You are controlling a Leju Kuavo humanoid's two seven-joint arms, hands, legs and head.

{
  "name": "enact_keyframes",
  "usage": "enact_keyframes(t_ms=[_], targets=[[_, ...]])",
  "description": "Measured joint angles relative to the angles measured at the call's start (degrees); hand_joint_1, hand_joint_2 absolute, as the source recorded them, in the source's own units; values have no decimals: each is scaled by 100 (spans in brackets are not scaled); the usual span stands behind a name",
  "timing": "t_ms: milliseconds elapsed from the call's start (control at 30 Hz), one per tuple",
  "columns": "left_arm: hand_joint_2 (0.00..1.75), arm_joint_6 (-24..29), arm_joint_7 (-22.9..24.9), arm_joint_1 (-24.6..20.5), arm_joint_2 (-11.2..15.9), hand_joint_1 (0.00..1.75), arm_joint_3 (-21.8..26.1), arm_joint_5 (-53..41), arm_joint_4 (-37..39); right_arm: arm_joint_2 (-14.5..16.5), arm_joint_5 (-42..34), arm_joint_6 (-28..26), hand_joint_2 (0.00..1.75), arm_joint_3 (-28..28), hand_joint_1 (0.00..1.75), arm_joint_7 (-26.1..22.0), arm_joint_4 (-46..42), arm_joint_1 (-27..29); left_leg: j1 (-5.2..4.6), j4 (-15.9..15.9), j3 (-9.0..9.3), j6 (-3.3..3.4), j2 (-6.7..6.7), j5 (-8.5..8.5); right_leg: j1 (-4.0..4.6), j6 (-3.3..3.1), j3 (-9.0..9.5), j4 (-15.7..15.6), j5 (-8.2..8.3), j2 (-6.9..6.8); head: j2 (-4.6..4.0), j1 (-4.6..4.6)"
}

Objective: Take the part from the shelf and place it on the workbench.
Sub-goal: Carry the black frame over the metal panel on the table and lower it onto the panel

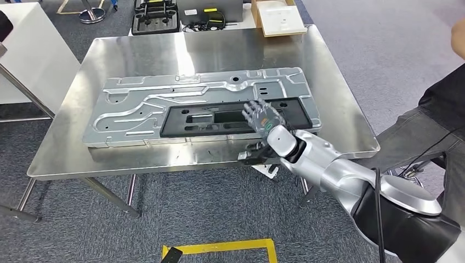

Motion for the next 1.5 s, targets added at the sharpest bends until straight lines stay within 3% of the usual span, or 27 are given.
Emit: enact_keyframes(t_ms=[33,133,200,300,333,367,400,467,533,600,700,767,833,867,900,933,1033,1100,1167,1233,1333,1367,1400,1433,1500], targets=[[0,-2,-4,-7,0,0,-6,4,0,-17,19,3,0,-21,0,39,-2,-61,-12,-194,82,20,-4,35,3,42,-16,-9,15,9,0,3],[0,-6,-8,-7,-2,0,-38,23,0,-89,64,66,0,-97,0,116,-31,-163,-35,-309,99,122,-12,49,0,171,-33,-56,50,14,0,9],[0,-8,-11,-3,-6,0,-44,35,0,-146,81,117,0,-149,0,164,-84,-192,-27,-369,119,206,-8,92,4,203,-111,102,-81,4,0,15],[0,-20,-19,-8,-10,0,-44,40,0,-185,86,150,0,-201,0,220,-165,-237,-53,-388,124,288,2,105,53,172,-570,1087,-592,-3,0,20],[0,-25,-20,-5,-10,0,-44,42,0,-196,86,158,0,-213,0,238,-178,-241,-70,-383,124,306,2,102,68,162,-735,1424,-697,-3,0,20],[0,-29,-22,0,-11,0,-44,45,0,-218,86,160,0,-228,0,266,-200,-242,-86,-375,126,318,-1,95,79,147,-827,1596,-694,-3,0,20],[0,-33,-24,3,-11,0,-44,51,0,-253,84,147,0,-253,0,313,-245,-243,-100,-359,127,327,-8,84,89,127,-810,1536,-576,-3,0,19],[0,-46,-44,7,-13,0,-44,78,0,-357,64,9,0,-353,0,490,-423,-261,-115,-304,127,325,-27,45,109,74,-499,848,-155,-4,0,19],[0,-72,-70,9,-17,0,-44,115,0,-507,61,-361,0,-528,0,723,-714,-294,-144,-223,87,292,-40,-5,135,32,-206,224,35,1,0,16],[0,-93,-80,21,-20,0,-44,132,0,-650,103,-804,0,-699,0,873,-1023,-303,-163,-186,49,258,-42,-22,154,1,-143,86,10,16,0,12],[0,-104,-69,44,-19,0,-44,132,0,-776,157,-1390,0,-917,0,941,-1518,-207,-165,-124,37,207,-40,-87,117,-56,-121,60,32,28,0,6],[0,-114,-59,47,-19,0,-44,145,0,-770,139,-1840,0,-1104,0,941,-1927,-68,-142,306,-132,124,-35,-362,81,-87,-93,36,40,32,0,-29],[0,-127,-57,46,-19,0,-44,166,0,-708,137,-2160,0,-1255,0,909,-2305,124,-100,1035,-457,47,-32,-706,77,-101,-87,34,40,36,0,-54],[0,-131,-56,49,-19,0,-44,174,0,-680,151,-2242,0,-1309,0,894,-2467,232,-86,1289,-584,29,-32,-784,77,-104,-87,38,42,35,0,-55],[0,-132,-57,54,-19,0,-44,178,0,-655,168,-2285,0,-1356,0,882,-2602,326,-79,1341,-616,24,-32,-758,79,-106,-89,43,44,30,0,-55],[0,-132,-59,58,-20,0,-44,182,0,-621,189,-2331,0,-1400,0,868,-2727,403,-78,1163,-530,35,-33,-628,82,-107,-92,48,47,25,0,-56],[0,-115,-79,55,-18,0,-44,204,0,-499,273,-2557,0,-1554,0,773,-3065,566,-99,51,44,129,-36,-145,99,-84,-93,51,61,16,0,-53],[0,-101,-96,51,-17,0,-44,226,0,-398,304,-2714,0,-1616,0,688,-3246,698,-130,-258,198,174,-36,-67,104,-33,-102,38,91,14,0,-51],[0,-94,-105,58,-20,0,-44,237,0,-284,288,-2800,0,-1637,0,642,-3401,868,-133,-308,192,215,-29,1,113,38,-104,8,125,13,0,-51],[0,-91,-106,59,-26,0,-44,238,0,-208,240,-2847,0,-1671,0,625,-3532,1002,-110,-420,180,279,-12,115,127,86,-152,92,-11,6,0,-33],[0,-89,-105,60,-32,0,-44,238,0,-132,77,-2987,0,-1718,0,548,-3667,1117,-111,-489,72,366,1,263,129,93,-407,925,-696,-3,0,-2],[0,-89,-105,66,-33,0,-44,240,0,-106,-9,-3066,0,-1728,0,507,-3705,1190,-115,-477,19,376,0,298,125,99,-471,1236,-871,-3,0,-1],[0,-89,-104,73,-33,0,-44,245,0,-78,-110,-3162,0,-1737,0,463,-3741,1288,-115,-459,-37,375,-1,328,120,107,-465,1406,-942,-4,0,4],[0,-87,-104,78,-33,0,-44,256,0,-48,-228,-3279,0,-1750,0,415,-3774,1393,-115,-434,-95,368,-4,355,112,112,-369,1373,-906,-4,0,9],[0,-82,-104,81,-34,0,-44,287,0,30,-532,-3586,0,-1788,0,284,-3847,1590,-111,-354,-219,337,-8,401,97,108,87,750,-686,-7,0,20]])
